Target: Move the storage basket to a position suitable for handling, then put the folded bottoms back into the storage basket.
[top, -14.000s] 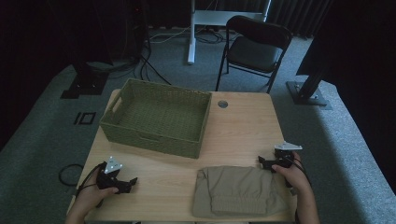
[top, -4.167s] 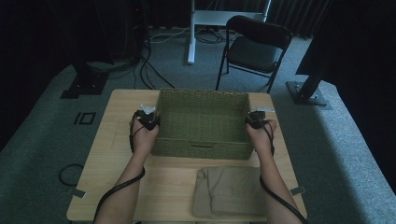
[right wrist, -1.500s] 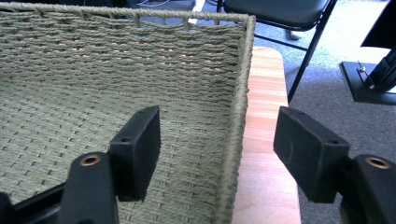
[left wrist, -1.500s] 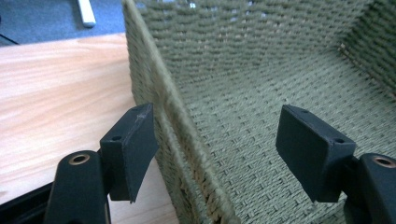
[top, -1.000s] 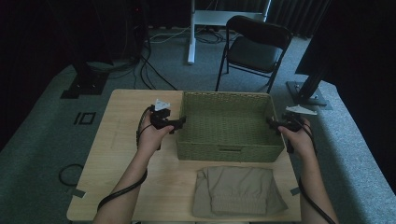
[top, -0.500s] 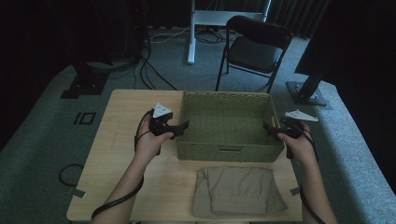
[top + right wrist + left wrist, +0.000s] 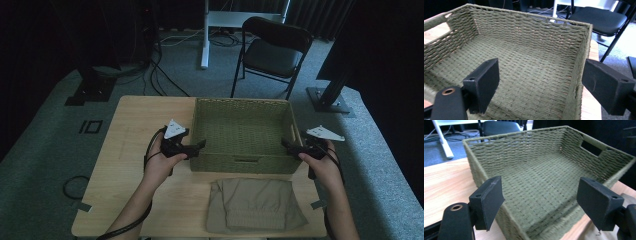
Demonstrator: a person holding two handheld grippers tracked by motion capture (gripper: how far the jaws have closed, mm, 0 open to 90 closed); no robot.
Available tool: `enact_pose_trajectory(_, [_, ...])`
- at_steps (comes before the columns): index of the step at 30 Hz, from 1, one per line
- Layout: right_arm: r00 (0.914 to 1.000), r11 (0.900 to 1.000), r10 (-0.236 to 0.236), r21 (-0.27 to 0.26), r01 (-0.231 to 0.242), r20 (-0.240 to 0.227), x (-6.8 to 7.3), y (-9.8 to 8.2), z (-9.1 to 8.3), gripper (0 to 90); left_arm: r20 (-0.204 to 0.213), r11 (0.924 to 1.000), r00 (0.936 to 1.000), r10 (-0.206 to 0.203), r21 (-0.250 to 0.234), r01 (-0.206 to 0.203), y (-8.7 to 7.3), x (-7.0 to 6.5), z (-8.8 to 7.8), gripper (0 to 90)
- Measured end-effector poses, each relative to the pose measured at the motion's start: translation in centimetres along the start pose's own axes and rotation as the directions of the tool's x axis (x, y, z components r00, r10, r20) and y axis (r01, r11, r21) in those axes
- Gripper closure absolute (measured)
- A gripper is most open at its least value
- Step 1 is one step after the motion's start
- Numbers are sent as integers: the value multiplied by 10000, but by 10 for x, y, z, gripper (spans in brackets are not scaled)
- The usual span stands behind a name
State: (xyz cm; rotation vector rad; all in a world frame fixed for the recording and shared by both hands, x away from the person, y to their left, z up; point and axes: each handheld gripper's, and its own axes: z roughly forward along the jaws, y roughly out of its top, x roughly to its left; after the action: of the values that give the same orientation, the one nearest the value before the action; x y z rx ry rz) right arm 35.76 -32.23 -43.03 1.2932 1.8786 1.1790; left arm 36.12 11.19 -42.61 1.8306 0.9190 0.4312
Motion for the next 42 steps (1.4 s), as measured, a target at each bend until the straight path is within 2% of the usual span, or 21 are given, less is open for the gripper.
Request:
enact_pose_trajectory(5, [9998, 9999, -118, -102, 117, -165, 6, -3, -7, 143, 156, 10000, 9999, 56, -27, -55, -3, -7, -3, 223])
enact_pose_trajectory(6, [9995, 9997, -189, -149, 185, -237, 10, -5, -10, 143, 147, 9997, 9996, 233, -7, -233, -4, -10, -4, 223])
enact_pose_trajectory(10, [9989, 9995, -221, -244, 211, -408, 16, -11, -17, 142, 235, 9996, 9993, 296, 37, -297, -8, -14, -5, 223])
enact_pose_trajectory(14, [9983, 9994, -217, -264, 203, -541, 21, -16, -23, 142, 351, 9999, 9993, 148, 31, -149, -13, -15, -5, 223])
enact_pose_trajectory(19, [9978, 9993, -259, -272, 243, -603, 25, -22, -29, 143, 370, 9998, 9992, 160, 109, -164, -17, -17, -4, 222])
enact_pose_trajectory(28, [9962, 9990, -269, -374, 238, -829, 34, -38, -43, 142, 768, 9993, 9966, 312, 174, -327, -27, -36, -4, 223])
enact_pose_trajectory(37, [9975, 9994, -245, -241, 229, -668, 38, -57, -53, 141, 1281, 9980, 9906, 475, 359, -525, -41, -56, 2, 212])
enact_pose_trajectory(42, [9966, 9996, -227, -196, 212, -790, 40, -67, -57, 142, 1675, 9955, 9844, 546, 676, -667, -51, -69, 10, 197])
